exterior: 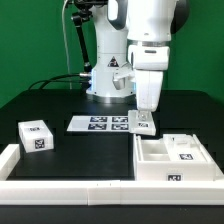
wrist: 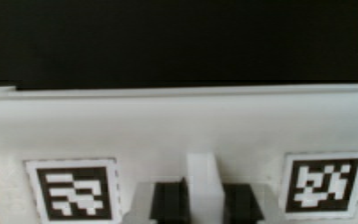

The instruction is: Assemble cabinet

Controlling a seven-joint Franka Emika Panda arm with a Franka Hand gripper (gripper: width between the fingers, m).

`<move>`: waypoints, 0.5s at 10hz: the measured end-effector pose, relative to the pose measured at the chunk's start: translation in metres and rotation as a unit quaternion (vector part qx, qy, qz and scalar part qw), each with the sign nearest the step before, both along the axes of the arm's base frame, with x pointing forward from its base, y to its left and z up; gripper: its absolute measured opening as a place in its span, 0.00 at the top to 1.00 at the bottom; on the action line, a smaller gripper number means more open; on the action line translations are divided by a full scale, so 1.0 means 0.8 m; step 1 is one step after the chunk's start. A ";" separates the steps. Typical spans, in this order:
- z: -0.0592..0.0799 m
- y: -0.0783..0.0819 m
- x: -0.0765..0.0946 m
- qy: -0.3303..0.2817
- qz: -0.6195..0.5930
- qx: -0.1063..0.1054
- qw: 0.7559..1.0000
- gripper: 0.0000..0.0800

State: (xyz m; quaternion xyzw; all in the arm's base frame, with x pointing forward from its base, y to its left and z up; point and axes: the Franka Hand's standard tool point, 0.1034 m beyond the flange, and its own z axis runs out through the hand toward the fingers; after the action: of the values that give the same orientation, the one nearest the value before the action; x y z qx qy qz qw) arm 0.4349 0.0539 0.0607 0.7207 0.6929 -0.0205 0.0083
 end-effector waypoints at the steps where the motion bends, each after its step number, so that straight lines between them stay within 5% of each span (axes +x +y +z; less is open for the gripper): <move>1: 0.000 0.000 0.000 0.000 0.000 0.000 1.000 0.91; 5: -0.001 0.001 0.000 -0.004 0.000 0.002 1.000 0.91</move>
Offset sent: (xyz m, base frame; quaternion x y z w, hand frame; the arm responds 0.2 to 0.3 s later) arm 0.0000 0.0000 0.0000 -0.0650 0.0000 0.0000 0.9979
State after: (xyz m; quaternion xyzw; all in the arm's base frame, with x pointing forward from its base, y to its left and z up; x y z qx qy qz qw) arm 0.4352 0.0545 0.0600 0.7208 0.6929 -0.0162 0.0096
